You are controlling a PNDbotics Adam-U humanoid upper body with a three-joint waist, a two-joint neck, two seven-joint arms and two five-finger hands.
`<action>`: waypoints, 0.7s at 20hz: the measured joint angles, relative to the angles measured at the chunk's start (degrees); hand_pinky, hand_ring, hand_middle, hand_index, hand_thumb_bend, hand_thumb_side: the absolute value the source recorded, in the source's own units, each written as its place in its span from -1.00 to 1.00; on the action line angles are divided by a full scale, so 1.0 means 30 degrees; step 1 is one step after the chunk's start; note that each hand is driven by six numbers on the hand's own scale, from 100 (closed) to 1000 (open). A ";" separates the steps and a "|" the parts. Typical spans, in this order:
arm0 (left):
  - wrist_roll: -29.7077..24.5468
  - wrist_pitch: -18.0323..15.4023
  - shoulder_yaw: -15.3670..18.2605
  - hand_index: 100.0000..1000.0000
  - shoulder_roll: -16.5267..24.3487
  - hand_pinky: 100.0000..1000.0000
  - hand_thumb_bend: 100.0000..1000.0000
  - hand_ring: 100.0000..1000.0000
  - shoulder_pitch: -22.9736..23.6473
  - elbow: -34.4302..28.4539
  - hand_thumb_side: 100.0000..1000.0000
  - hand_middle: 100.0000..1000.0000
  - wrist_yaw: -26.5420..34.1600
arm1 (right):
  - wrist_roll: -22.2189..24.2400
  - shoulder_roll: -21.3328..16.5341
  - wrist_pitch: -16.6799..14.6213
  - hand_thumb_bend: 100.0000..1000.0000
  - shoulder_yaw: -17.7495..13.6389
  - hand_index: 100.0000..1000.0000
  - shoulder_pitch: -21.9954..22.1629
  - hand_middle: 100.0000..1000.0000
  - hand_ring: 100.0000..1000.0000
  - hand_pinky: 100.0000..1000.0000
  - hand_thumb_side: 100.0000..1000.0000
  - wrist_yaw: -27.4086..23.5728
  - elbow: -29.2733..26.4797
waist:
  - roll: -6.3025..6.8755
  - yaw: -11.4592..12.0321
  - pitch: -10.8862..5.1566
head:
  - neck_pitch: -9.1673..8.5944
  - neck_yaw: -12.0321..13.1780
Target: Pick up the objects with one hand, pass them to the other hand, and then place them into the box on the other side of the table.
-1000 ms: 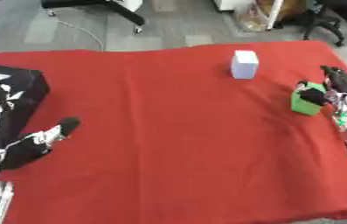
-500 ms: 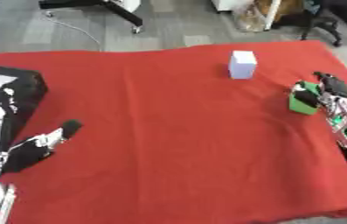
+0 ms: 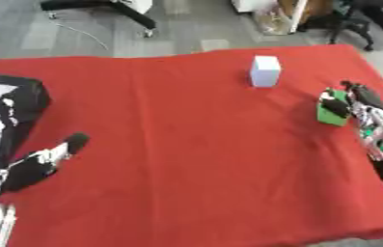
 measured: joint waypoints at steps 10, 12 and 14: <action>-0.0024 -0.0030 -0.0002 0.74 -0.0152 0.35 0.68 0.55 0.0000 0.0001 0.12 0.48 0.0000 | 0.0060 -0.0007 -0.0408 -1.00 -0.0006 0.66 0.0142 0.42 0.06 -0.17 -0.40 -0.2326 0.0097 | 0.0000 -0.0041 0.0000 | 0.0000 -0.0112; -0.0020 -0.0033 -0.0002 0.74 -0.0152 0.35 0.68 0.55 0.0000 0.0001 0.12 0.48 0.0000 | -0.0391 -0.0007 -0.0388 -1.00 -0.0008 0.53 0.0185 0.30 -0.05 -0.31 -0.66 -0.2989 0.0091 | 0.0000 -0.0057 0.0000 | 0.0000 -0.0118; -0.0017 -0.0037 -0.0002 0.74 -0.0153 0.35 0.68 0.55 0.0000 0.0002 0.12 0.48 0.0000 | -0.0986 0.0010 -0.0351 -1.00 -0.0009 0.35 0.0318 0.09 -0.18 -0.48 -1.00 -0.3675 -0.0019 | 0.0000 -0.0064 0.0000 | 0.0000 -0.0124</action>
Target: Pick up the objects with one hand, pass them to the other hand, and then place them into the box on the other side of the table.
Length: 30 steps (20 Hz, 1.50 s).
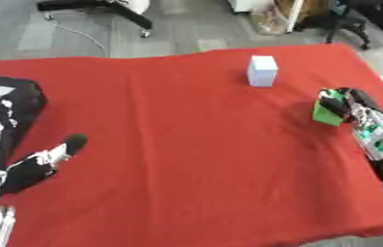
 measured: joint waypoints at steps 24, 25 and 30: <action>0.0210 -0.0007 -0.0078 0.72 -0.0182 0.32 0.50 0.57 0.0005 0.0311 0.12 0.46 0.0104 | -0.5762 0.1636 -0.2319 -1.00 0.1666 -0.16 0.1093 -0.38 -0.32 -0.68 -0.47 -1.2788 -0.5342 | 0.0000 -0.0041 0.0000 | 0.0001 -0.0328; 0.0221 -0.0021 -0.0121 0.72 -0.0186 0.31 0.49 0.58 0.0005 0.0365 0.12 0.47 0.0106 | -0.5721 0.1716 -0.2313 -1.00 0.1814 -0.16 0.1078 -0.38 -0.32 -0.68 -0.46 -1.2897 -0.5836 | 0.0000 -0.0032 0.0000 | 0.0001 -0.0335; 0.0226 -0.0037 -0.0258 0.71 -0.0253 0.31 0.39 0.60 -0.0008 0.0652 0.08 0.48 0.0108 | -0.5133 0.2358 -0.2272 -1.00 0.2623 -0.16 0.0957 -0.38 -0.32 -0.65 -0.36 -1.3812 -0.8272 | 0.0000 0.0016 0.0000 | 0.0001 -0.0243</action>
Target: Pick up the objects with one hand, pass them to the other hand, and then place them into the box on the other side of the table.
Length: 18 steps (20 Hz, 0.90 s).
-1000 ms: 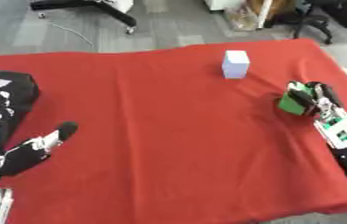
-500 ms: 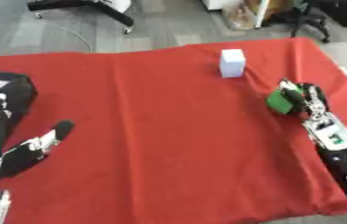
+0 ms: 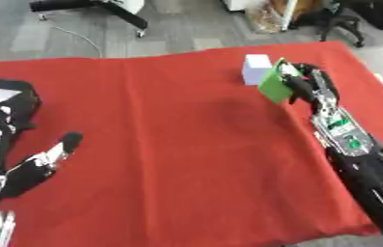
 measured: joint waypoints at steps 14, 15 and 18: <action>-0.0809 -0.0731 -0.2720 0.74 -0.1050 0.37 0.31 0.72 -0.2798 0.2897 0.04 0.56 -0.2192 | 0.2663 0.5115 0.1351 -1.00 0.3861 -0.15 -0.0962 -0.38 -0.32 -0.60 -0.22 -0.3055 -0.6323 | 0.0000 -0.0280 0.0000 | 0.0002 0.1253; -0.0852 -0.0947 -0.3002 0.74 -0.1203 0.37 0.34 0.73 -0.3073 0.3151 0.05 0.57 -0.2233 | 0.2888 0.5333 0.1498 -1.00 0.4117 -0.15 -0.0971 -0.38 -0.32 -0.60 -0.22 -0.3109 -0.6462 | 0.0000 -0.0296 0.0000 | 0.0002 0.1295; -0.0757 -0.1784 -0.3592 0.74 -0.1673 0.36 0.38 0.75 -0.3562 0.3778 0.05 0.58 -0.1528 | 0.3448 0.5716 0.1808 -1.00 0.4649 -0.15 -0.0971 -0.38 -0.32 -0.60 -0.23 -0.3213 -0.6686 | 0.0000 -0.0314 0.0000 | 0.0001 0.1391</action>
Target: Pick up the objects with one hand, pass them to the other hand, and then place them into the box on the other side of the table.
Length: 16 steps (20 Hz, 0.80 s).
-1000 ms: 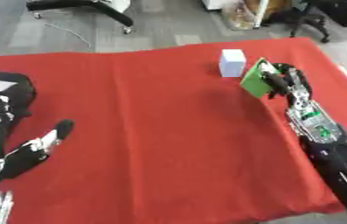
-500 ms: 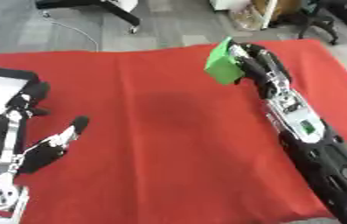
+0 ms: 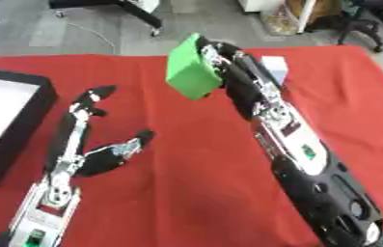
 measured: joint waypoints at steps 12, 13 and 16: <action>0.3063 -0.2196 -0.0124 0.69 -0.0683 0.33 0.43 0.74 -0.0677 0.1635 0.06 0.56 0.5414 | 0.0955 0.0252 0.0318 -1.00 0.0601 -0.15 0.0008 -0.38 -0.31 -0.60 -0.24 -0.0078 -0.0131 | -0.0096 -0.0061 0.0000 | -0.0013 -0.0037; 0.3150 -0.2294 -0.0124 0.69 -0.0756 0.33 0.44 0.74 -0.0765 0.1712 0.07 0.56 0.5638 | 0.1025 0.0293 0.0354 -1.00 0.0646 -0.16 0.0008 -0.38 -0.31 -0.60 -0.24 -0.0121 -0.0188 | -0.0101 -0.0072 0.0000 | -0.0014 -0.0058; 0.2981 -0.2614 -0.0155 0.69 -0.0777 0.34 0.44 0.74 -0.1068 0.1806 0.08 0.56 0.6222 | 0.1230 0.0299 0.0440 -1.00 0.0813 -0.15 0.0004 -0.38 -0.31 -0.60 -0.24 -0.0191 -0.0358 | -0.0112 -0.0107 0.0000 | -0.0018 -0.0111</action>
